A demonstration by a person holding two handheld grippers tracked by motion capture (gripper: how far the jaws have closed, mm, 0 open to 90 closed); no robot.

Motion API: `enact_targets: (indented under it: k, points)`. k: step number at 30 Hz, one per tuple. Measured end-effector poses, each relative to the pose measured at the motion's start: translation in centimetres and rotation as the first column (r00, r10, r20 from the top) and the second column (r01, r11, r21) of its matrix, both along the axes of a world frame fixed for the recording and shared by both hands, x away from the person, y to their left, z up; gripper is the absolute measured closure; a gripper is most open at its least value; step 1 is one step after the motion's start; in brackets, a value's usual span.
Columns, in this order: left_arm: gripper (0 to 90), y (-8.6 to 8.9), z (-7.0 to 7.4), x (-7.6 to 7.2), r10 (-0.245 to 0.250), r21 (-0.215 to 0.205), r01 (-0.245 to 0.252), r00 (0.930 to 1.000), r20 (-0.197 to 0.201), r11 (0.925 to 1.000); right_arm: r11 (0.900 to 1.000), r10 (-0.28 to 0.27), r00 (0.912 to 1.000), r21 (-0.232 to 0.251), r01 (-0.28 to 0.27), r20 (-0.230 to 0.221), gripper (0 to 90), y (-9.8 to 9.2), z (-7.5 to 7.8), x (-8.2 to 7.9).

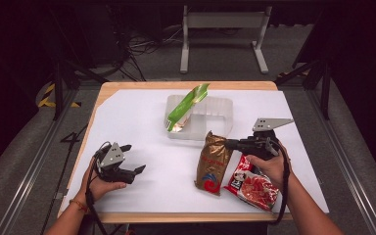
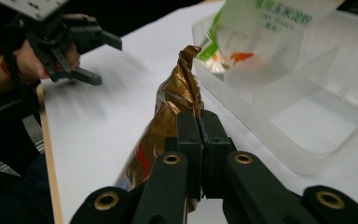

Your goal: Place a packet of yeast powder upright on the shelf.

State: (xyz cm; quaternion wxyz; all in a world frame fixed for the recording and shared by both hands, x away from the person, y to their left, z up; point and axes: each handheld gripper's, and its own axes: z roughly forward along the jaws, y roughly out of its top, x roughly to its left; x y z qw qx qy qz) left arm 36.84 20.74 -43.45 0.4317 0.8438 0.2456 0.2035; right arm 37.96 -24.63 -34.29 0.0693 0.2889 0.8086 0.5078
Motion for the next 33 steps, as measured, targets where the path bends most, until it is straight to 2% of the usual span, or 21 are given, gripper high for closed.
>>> enact_targets:
  k: [8, 13, 16, 19, 25, 30, 33]
  points:
    - [14.5, 0.1, 0.1, 0.0, -0.001, -0.006, 0.001, 1.0, 0.001, 1.0, 0.998, -0.011, 0.9971, 0.059, 0.007, 0.075, 89.3, -0.1, 2.1, -0.9]
    - [14.5, 0.2, 0.2, 0.0, 0.0, -0.013, 0.0, 1.0, 0.002, 0.9999, 0.995, -0.019, 0.9956, 0.102, 0.01, 0.092, 89.3, -0.2, 2.9, -0.9]
    - [14.5, 0.3, 0.2, 0.0, 0.006, -0.022, -0.006, 1.0, 0.004, 0.9997, 0.99, -0.044, 0.9936, 0.137, 0.029, 0.104, 89.3, -0.3, 3.4, -0.8]
    - [14.5, 0.3, 0.2, 0.0, 0.004, -0.023, -0.004, 1.0, 0.004, 0.9997, 0.982, -0.078, 0.9891, 0.18, 0.055, 0.125, 89.4, -0.4, 3.8, -0.7]
    - [14.7, 0.4, 0.3, -0.1, 0.011, -0.028, -0.01, 0.9998, 0.014, 0.9996, 0.971, -0.122, 0.9783, 0.224, 0.083, 0.168, 89.6, 0.1, 4.6, -0.6]
    - [14.7, 0.5, 0.4, -0.1, 0.015, -0.028, -0.014, 0.9997, 0.02, 0.9995, 0.95, -0.183, 0.9698, 0.284, 0.132, 0.161, 89.7, 0.3, 5.0, 0.3]
    - [15.1, 0.5, 0.4, -0.1, 0.015, -0.032, -0.014, 0.9996, 0.023, 0.9994, 0.942, -0.231, 0.9593, 0.284, 0.179, 0.162, 89.6, 0.9, 5.1, 0.9]
